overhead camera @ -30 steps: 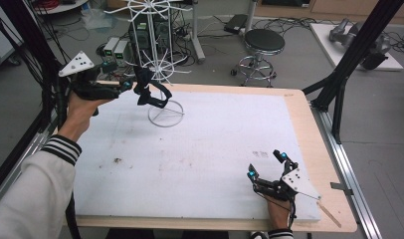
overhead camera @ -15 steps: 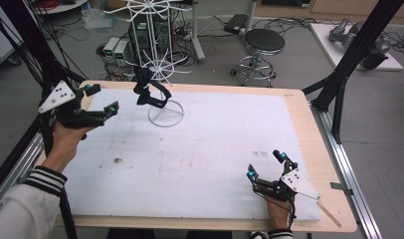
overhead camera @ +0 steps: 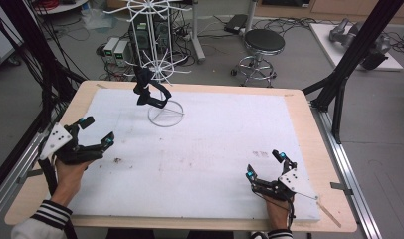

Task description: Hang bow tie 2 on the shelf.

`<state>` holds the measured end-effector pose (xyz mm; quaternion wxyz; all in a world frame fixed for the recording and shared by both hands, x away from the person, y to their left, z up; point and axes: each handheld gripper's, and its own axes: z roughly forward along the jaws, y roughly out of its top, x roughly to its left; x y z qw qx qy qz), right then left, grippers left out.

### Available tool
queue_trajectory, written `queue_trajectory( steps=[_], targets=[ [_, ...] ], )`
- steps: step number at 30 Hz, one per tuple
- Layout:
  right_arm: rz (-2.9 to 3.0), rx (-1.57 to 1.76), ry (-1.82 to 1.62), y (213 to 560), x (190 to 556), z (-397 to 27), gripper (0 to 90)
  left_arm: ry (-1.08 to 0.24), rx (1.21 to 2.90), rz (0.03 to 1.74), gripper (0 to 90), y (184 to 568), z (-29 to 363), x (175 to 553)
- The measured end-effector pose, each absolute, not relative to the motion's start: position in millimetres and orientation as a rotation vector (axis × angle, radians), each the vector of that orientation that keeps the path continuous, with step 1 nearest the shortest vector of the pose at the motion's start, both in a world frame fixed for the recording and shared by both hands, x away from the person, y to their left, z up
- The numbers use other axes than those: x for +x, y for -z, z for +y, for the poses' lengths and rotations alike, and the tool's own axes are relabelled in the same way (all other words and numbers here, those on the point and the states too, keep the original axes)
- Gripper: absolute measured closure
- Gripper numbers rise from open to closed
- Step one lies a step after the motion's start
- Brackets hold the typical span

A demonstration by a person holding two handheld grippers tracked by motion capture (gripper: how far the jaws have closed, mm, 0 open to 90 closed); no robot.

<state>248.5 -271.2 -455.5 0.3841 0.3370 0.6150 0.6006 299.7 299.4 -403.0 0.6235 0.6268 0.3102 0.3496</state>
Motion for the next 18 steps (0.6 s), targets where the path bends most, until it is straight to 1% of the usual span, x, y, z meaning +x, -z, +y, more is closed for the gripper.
queue_trajectory(
  steps=[6, 9, 15, 18],
  targets=[
    [1.558, 0.860, -1.526, 455.5, 248.9, -271.6, 3.7, -0.819, 1.434, 0.725, 10.7, 428.8, 298.5, 284.6],
    [1.560, 0.865, -1.522, 455.6, 248.1, -270.8, 3.7, -0.815, 1.388, 0.742, 10.7, 439.1, 300.0, 278.8],
    [1.555, 0.867, -1.519, 455.6, 247.9, -270.8, 3.7, -0.801, 1.386, 0.747, 10.8, 455.6, 298.2, 274.4],
    [1.556, 0.864, -1.514, 455.5, 248.1, -270.5, 3.8, -0.802, 1.375, 0.734, 10.9, 455.8, 297.5, 273.4]
  ],
)
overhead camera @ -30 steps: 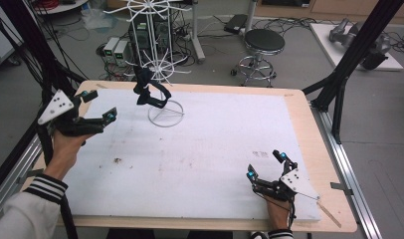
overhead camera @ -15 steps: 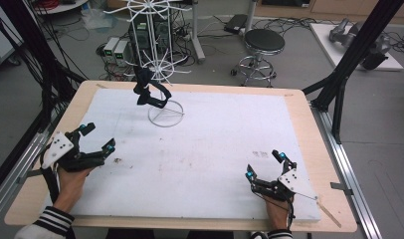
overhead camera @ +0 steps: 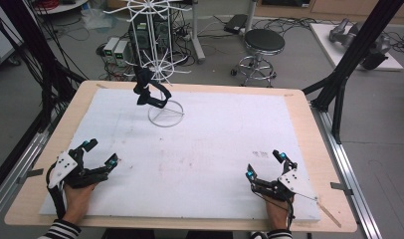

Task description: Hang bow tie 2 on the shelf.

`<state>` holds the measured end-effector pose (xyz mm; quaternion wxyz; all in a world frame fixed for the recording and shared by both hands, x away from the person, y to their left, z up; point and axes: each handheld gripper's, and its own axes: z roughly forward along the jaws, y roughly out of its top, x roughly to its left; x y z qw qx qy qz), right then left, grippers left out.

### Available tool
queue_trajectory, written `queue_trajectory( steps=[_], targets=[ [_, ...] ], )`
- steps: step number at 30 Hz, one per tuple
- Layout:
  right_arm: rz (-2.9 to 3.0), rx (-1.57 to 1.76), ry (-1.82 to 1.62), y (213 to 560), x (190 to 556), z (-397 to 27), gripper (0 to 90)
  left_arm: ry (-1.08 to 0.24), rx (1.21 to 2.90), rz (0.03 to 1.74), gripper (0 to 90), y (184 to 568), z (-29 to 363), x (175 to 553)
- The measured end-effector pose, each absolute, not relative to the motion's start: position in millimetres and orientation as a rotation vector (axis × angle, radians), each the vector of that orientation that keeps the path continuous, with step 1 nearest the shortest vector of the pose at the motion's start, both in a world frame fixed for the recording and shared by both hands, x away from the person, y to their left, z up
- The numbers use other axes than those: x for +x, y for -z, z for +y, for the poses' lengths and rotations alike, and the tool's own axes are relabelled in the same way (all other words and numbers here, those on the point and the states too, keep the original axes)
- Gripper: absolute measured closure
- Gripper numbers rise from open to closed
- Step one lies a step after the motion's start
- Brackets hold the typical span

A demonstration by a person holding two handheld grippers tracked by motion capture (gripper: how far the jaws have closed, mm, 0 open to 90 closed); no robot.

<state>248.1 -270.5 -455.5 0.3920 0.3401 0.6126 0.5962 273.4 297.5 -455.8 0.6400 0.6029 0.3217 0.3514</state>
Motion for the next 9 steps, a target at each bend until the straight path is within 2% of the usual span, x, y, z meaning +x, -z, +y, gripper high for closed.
queue_trajectory(
  steps=[9],
  targets=[
    [1.555, 0.858, -1.503, 455.5, 248.1, -270.0, 3.7, -0.813, 1.384, 0.720, 10.9, 456.0, 296.7, 272.4]
  ],
)
